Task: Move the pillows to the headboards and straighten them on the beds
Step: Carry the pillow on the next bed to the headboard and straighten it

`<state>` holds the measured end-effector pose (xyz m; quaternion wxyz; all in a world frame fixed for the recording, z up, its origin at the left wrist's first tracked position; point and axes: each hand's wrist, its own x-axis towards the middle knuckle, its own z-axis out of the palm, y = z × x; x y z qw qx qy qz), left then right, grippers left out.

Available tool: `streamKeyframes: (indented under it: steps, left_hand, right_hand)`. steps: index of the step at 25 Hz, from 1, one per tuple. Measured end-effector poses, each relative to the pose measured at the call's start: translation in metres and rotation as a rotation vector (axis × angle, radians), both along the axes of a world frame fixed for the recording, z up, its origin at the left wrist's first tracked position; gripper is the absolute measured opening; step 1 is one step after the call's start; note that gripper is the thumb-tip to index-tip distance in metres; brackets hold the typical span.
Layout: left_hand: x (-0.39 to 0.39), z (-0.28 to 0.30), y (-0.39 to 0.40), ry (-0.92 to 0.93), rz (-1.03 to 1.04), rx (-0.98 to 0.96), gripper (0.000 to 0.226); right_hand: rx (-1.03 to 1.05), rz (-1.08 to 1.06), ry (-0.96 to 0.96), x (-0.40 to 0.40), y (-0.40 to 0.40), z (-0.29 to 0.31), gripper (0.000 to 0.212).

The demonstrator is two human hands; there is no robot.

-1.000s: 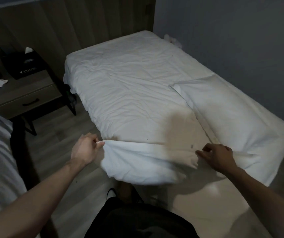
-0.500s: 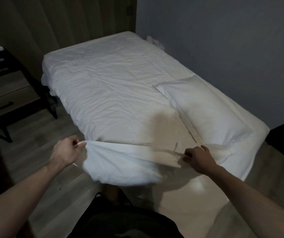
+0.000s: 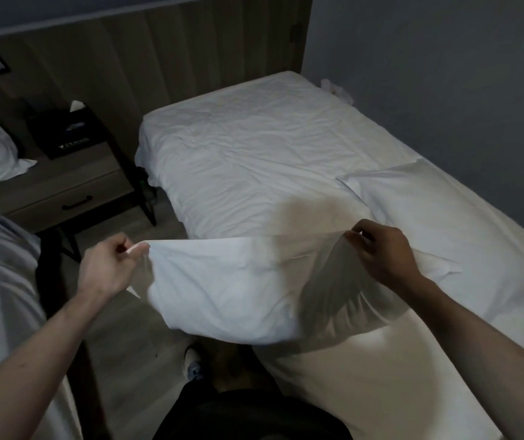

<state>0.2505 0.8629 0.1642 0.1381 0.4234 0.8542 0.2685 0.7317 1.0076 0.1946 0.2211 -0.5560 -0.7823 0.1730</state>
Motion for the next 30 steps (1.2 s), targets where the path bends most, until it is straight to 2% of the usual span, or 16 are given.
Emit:
streamKeyframes:
  steps: [8,13,19,26,30]
  left_hand:
    - [-0.181,0.015,0.031,0.041,0.044,-0.006,0.037]
    - [-0.251,0.033,0.078,0.041,0.052,0.014,0.034]
    - [-0.298,0.026,0.152,0.001,0.091,0.009,0.033]
    - [-0.330,0.008,0.249,0.024,0.086,-0.115,0.032]
    - [-0.346,0.001,0.297,0.026,0.105,-0.126,0.032]
  right_hand:
    - [-0.004,-0.020,-0.013,-0.180,0.066,0.000,0.019]
    - [-0.003,-0.043,0.042,-0.252,0.112,0.008,0.021]
    - [-0.039,-0.034,0.049,-0.305,0.183,-0.001,0.019]
    - [-0.110,-0.020,0.038,-0.349,0.307,-0.040,0.021]
    - [-0.126,0.028,0.003,-0.383,0.368,-0.039,0.020]
